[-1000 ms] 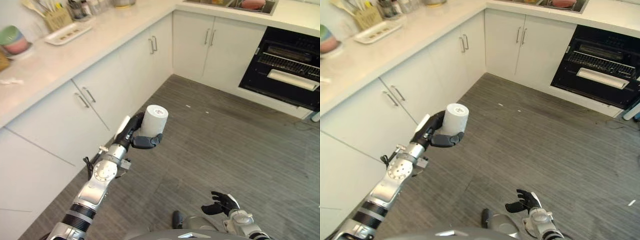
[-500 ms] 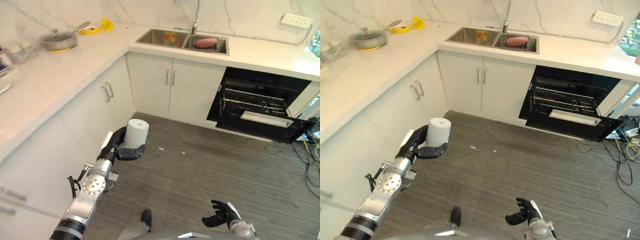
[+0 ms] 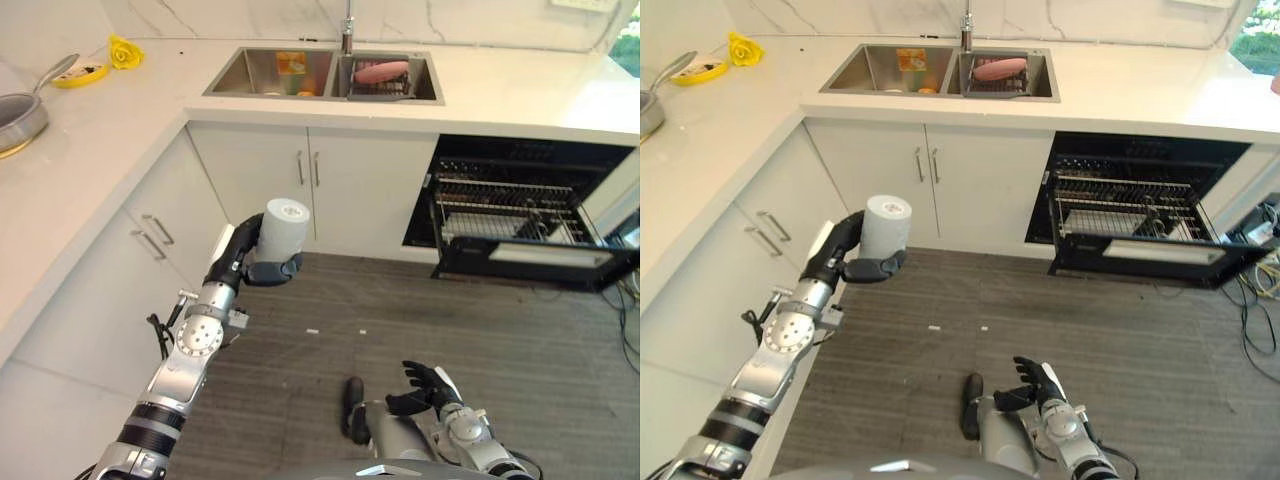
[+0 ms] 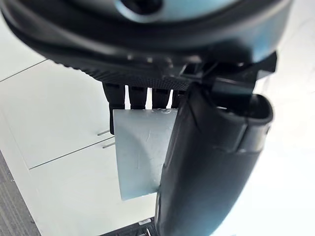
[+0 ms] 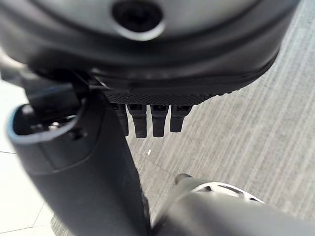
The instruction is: Place the dishes in the dishwasher.
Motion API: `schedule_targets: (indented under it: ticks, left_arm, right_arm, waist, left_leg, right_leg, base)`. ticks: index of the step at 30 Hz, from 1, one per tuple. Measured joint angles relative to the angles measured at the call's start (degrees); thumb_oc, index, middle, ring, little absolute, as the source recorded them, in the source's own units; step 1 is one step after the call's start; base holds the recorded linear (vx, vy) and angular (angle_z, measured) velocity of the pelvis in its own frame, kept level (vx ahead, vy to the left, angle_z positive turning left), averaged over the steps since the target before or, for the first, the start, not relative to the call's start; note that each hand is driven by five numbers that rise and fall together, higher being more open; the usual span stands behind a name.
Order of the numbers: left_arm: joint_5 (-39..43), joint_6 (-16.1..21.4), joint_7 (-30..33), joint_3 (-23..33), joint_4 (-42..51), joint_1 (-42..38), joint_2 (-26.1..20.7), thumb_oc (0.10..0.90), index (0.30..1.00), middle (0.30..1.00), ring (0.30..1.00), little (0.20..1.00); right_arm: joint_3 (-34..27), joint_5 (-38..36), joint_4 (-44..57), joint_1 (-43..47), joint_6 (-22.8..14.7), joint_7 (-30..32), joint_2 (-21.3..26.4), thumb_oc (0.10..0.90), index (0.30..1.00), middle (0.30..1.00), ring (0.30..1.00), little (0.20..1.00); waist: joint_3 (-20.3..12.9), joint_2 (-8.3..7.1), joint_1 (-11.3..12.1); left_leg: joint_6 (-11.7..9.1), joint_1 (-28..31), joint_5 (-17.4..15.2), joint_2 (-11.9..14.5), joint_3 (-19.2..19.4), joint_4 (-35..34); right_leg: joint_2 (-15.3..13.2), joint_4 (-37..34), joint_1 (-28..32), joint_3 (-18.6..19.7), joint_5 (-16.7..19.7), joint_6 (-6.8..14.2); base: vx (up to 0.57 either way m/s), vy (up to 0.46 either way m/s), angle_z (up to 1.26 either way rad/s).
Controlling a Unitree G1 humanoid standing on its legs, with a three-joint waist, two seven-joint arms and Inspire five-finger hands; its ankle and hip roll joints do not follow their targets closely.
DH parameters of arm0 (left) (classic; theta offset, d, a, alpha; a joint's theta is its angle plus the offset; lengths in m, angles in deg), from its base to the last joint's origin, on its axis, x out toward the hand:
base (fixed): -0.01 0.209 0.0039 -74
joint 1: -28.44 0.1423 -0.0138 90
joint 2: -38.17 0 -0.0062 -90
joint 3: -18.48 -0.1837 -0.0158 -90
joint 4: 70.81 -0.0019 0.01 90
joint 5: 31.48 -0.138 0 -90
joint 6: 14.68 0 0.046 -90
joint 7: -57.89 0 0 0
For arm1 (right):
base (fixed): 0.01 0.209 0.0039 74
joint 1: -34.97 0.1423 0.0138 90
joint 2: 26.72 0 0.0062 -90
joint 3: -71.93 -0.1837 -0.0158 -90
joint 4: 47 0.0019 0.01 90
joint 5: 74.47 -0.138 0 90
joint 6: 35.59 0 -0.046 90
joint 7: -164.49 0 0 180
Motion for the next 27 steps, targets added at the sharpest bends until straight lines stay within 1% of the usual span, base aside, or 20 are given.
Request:
schedule_targets:
  ticks: [1,3,4,5,7,8,9,11,12,13,15,16,17,18,19,20,21,24,25,27]
  left_arm:
    - [0.0,-1.2,-0.5,-0.4,-0.8,1.2,-0.1,0.4,0.3,0.3,0.3,0.3]
    - [0.0,-1.8,-0.9,-0.5,-2.1,1.8,0.2,0.4,0.3,0.3,0.3,0.3]
    - [0.0,-1.6,-0.6,-0.4,-2.0,2.3,0.2,0.4,0.3,0.3,0.3,0.3]
    - [0.0,-1.2,-0.2,-0.3,-1.4,1.3,0.1,0.4,0.3,0.3,0.3,0.3]
    - [0.1,-0.8,0.3,0.0,-0.9,0.3,0.0,0.4,0.3,0.3,0.3,0.3]
    - [0.1,-0.8,0.3,-0.1,-1.0,0.3,0.1,0.4,0.3,0.3,0.3,0.3]
    - [0.1,-0.9,0.2,-0.3,-1.1,0.3,0.0,0.4,0.3,0.3,0.3,0.3]
    - [0.1,-0.7,0.2,-0.6,-1.0,0.1,0.1,0.4,0.3,0.3,0.3,0.3]
    - [0.1,-0.3,0.2,-0.6,-1.0,-0.1,0.1,0.4,0.3,0.3,0.3,0.3]
    - [0.1,-0.1,0.2,-0.6,-1.1,-0.2,0.0,0.4,0.3,0.3,0.3,0.3]
    - [0.2,-0.1,0.3,-0.6,-1.3,-0.1,0.5,0.4,0.3,0.3,0.3,0.3]
    - [0.2,-0.1,0.3,-0.6,-1.4,0.2,0.5,0.4,0.3,0.3,0.3,0.3]
    - [0.2,-0.1,0.4,-0.7,-1.6,0.2,0.8,0.4,0.3,0.3,0.3,0.3]
    - [0.2,-0.1,0.4,-0.9,-1.9,0.1,1.0,0.4,0.3,0.3,0.3,0.3]
    - [0.2,-0.1,0.3,-1.2,-2.2,0.1,1.3,0.4,0.3,0.3,0.3,0.3]
    - [0.2,-0.2,0.3,-1.6,-2.4,0.2,1.5,0.4,0.3,0.3,0.3,0.3]
    - [0.2,-0.1,0.2,-1.9,-2.4,0.0,1.6,0.4,0.3,0.3,0.3,0.3]
    - [0.3,-0.1,-0.1,-2.7,-2.4,-1.4,1.5,0.4,0.3,0.3,0.3,0.3]
    - [0.3,-0.1,-0.2,-2.8,-2.4,-1.4,1.4,0.4,0.3,0.3,0.3,0.3]
    - [0.7,-0.1,0.1,-2.7,-2.3,-1.4,0.6,0.4,0.3,0.3,0.3,0.3]
  right_arm:
    - [0.8,0.4,-1.8,-0.2,0.3,0.1,0.0,0.8,0.9,0.9,0.9,0.9]
    - [0.9,0.4,-2.6,-1.5,0.8,0.1,-0.1,0.8,0.9,0.9,0.9,0.9]
    - [1.0,0.4,-2.8,-3.5,0.4,0.3,0.5,0.8,0.9,0.9,0.9,0.9]
    - [0.9,0.4,-3.4,-3.1,0.3,0.3,1.0,0.8,0.9,0.9,0.9,0.9]
    - [0.9,0.4,-5.4,-0.8,0.6,0.4,1.3,0.8,0.9,0.9,0.9,0.9]
    - [0.9,0.4,-5.9,-0.4,0.6,0.4,1.3,0.8,0.9,0.9,0.9,0.9]
    - [1.0,0.4,-6.1,-0.4,0.6,0.5,1.3,0.8,0.9,0.9,0.9,0.9]
    - [0.8,0.4,-6.7,-0.3,0.5,1.0,1.6,0.8,0.9,0.9,0.9,0.9]
    - [0.8,0.4,-7.6,-0.2,0.4,1.2,1.7,0.8,0.9,0.9,0.9,0.9]
    - [0.7,0.4,-9.2,0.2,0.5,1.1,1.7,0.8,0.9,0.9,0.9,0.9]
    - [0.8,0.4,-9.9,-0.5,1.1,1.3,2.7,0.8,0.9,0.9,0.9,0.9]
    - [0.7,0.4,-10.6,-0.9,1.4,1.3,3.1,0.8,0.9,0.9,0.9,0.9]
    - [0.3,0.4,-10.7,-1.7,1.4,1.2,3.9,0.8,0.9,0.9,0.9,0.9]
    - [-0.5,0.4,-11.0,-2.6,1.4,1.2,4.3,0.8,0.9,0.9,0.9,0.9]
    - [-2.9,0.4,-11.0,-3.5,1.3,1.2,4.6,0.8,0.9,0.9,0.9,0.9]
    - [-3.9,0.4,-11.2,-4.1,1.3,1.4,5.0,0.8,0.9,0.9,0.9,0.9]
    - [-3.8,0.4,-11.5,-4.6,1.5,1.7,5.4,0.8,0.9,0.9,0.9,0.9]
    - [-4.7,0.3,-12.7,-3.8,1.4,1.4,5.0,0.8,0.9,0.9,0.9,0.9]
    - [-5.1,0.2,-12.8,-3.7,1.4,1.4,4.1,0.8,0.9,0.9,0.9,0.9]
    - [-6.3,-0.8,-11.6,-2.0,1.5,1.2,3.2,0.8,0.9,0.9,0.9,0.9]
  waist:
    - [0.0,0.01,0.8]
    - [-0.5,-1.21,2.5]
    - [-2.7,-2.39,3.0]
    - [-2.5,-2.5,3.0]
    - [-2.1,-2.78,2.3]
    - [-1.8,-3.18,1.8]
    - [-1.6,-3.6,1.6]
    - [-1.5,-3.32,0.9]
    - [-1.5,-3.25,0.7]
    - [-1.6,-3.13,0.9]
    - [-1.6,-2.57,1.3]
    - [-1.9,-2.13,1.8]
    - [-1.6,-1.46,1.3]
    - [-1.6,-0.98,1.1]
    - [-1.4,-0.44,0.8]
    - [-1.8,0.55,0.4]
    - [-2.3,1.27,-0.3]
    - [-2.2,1.55,-0.9]
    - [-2.2,0.64,-1.3]
    - [-1.9,0.34,-0.3]
  left_leg:
    - [-1.6,-2.2,-0.1,2.0,-0.7,8.9]
    - [-3.1,-4.2,1.8,2.2,-1.2,17.3]
    - [-5.6,-9.5,1.1,1.8,-2.4,22.5]
    - [-6.2,-15.6,1.4,1.8,-3.3,30.1]
    - [-6.9,-26.1,2.2,1.8,-5.1,37.9]
    - [-6.3,-28.5,3.0,2.0,-5.0,37.6]
    - [-5.5,-29.2,4.1,2.3,-5.0,34.1]
    - [-3.7,-29.8,6.5,4.3,-5.1,26.2]
    - [-3.4,-30.3,8.2,5.7,-5.8,22.0]
    - [-4.7,-30.3,10.5,6.8,-8.5,17.8]
    - [-6.0,-30.0,14.5,8.9,-12.1,13.1]
    - [-6.4,-29.3,16.2,9.7,-13.8,10.5]
    - [-5.8,-28.8,18.2,10.6,-14.3,9.5]
    - [-5.0,-27.6,18.7,10.6,-13.9,8.6]
    - [-5.0,-26.2,18.7,10.6,-11.7,8.4]
    - [-4.0,-25.0,19.8,10.4,-9.7,7.0]
    - [-5.5,-23.8,18.1,10.0,-9.5,5.4]
    - [-4.8,-21.2,17.1,6.9,-9.3,0.5]
    - [-3.6,-20.5,17.0,5.2,-8.3,0.2]
    - [-1.7,-20.2,16.3,3.5,-4.4,0.1]
  right_leg:
    - [2.8,-2.7,3.7,2.1,-1.8,-0.9]
    - [4.5,-8.8,9.6,5.4,0.0,-1.0]
    - [4.6,-12.5,12.8,5.9,-0.6,-0.6]
    - [4.7,-12.7,13.4,5.9,-1.2,-0.3]
    - [5.1,-13.8,15.2,7.0,-1.7,0.2]
    - [5.2,-14.8,17.2,7.5,-2.0,0.3]
    - [5.1,-16.1,19.1,7.9,-2.6,0.5]
    - [5.6,-17.7,21.6,9.1,-3.7,1.1]
    - [5.8,-17.9,22.5,10.1,-3.8,1.2]
    - [5.9,-17.9,22.4,11.1,-4.0,1.9]
    - [5.9,-17.4,22.5,12.5,-4.5,1.9]
    - [6.0,-17.2,22.6,13.6,-4.9,2.3]
    - [5.5,-16.9,23.4,14.4,-5.6,2.9]
    - [5.2,-16.4,23.7,14.6,-6.3,3.8]
    - [4.7,-16.0,24.7,15.0,-6.9,4.7]
    - [4.3,-15.6,25.4,14.8,-7.9,5.7]
    - [3.6,-14.7,25.3,14.7,-8.8,6.7]
    - [0.2,-9.8,22.9,15.7,-12.0,10.1]
    - [-1.7,-8.3,21.6,16.7,-12.4,10.7]
    - [-3.4,-4.5,18.0,20.0,-12.7,11.6]
  base:
    - [0.22,-0.075,-0.08]
    - [0.1,-0.061,-0.16]
    - [0.05,-0.016,-0.15]
    - [0.04,0.004,-0.16]
    - [0.08,0.057,-0.19]
    - [0.13,0.123,-0.29]
    - [0.14,0.16,-0.36]
    - [0.15,0.217,-0.32]
    - [0.14,0.225,-0.41]
    - [0.11,0.176,-0.44]
    - [0.12,0.217,-0.46]
    - [0.2,0.378,-0.43]
    - [0.2,0.383,-0.38]
    - [0.16,0.304,-0.2]
    - [0.07,0.212,-0.05]
    - [0.12,0.414,0.07]
    - [0.07,0.314,0.03]
    - [0.01,0.266,-0.04]
    - [-0.07,0.261,-0.24]
    - [-0.05,0.252,-1.23]
